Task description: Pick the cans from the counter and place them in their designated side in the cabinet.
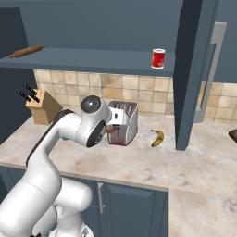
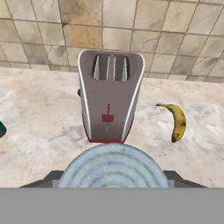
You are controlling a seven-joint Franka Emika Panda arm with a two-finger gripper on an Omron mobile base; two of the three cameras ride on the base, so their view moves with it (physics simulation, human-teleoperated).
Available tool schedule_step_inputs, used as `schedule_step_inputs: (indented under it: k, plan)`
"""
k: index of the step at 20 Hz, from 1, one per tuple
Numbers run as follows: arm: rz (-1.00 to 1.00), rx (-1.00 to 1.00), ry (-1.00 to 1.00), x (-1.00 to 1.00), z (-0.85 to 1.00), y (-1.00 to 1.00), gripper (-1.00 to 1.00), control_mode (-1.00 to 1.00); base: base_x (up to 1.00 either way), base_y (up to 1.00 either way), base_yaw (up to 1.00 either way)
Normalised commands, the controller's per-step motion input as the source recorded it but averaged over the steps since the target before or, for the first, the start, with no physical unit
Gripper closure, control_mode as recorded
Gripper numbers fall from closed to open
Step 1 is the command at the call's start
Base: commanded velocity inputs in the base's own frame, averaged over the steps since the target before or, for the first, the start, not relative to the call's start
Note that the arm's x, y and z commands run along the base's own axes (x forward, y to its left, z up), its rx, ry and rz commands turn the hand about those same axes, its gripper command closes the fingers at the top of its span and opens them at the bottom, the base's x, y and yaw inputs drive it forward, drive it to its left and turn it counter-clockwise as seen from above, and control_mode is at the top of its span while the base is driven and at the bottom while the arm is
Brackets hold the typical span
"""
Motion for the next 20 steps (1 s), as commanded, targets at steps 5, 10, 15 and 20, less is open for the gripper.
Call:
schedule_step_inputs:
  k: [5, 10, 15, 20]
  plan:
    - [0.0, -0.03, -0.07, -0.13, 0.32, 0.0, 1.0, -1.0, 0.0, 0.0, 0.0]
    - [0.0, -0.02, -0.05, -0.1, 0.31, 0.0, 1.0, -1.0, 0.0, 0.0, 0.0]
    - [0.0, -0.03, -0.08, -0.04, 0.32, 0.0, 1.0, -1.0, 0.0, 0.0, 0.0]
    - [0.0, -0.05, -0.08, -0.01, 0.3, 0.0, 1.0, -1.0, 0.0, 0.0, 0.0]
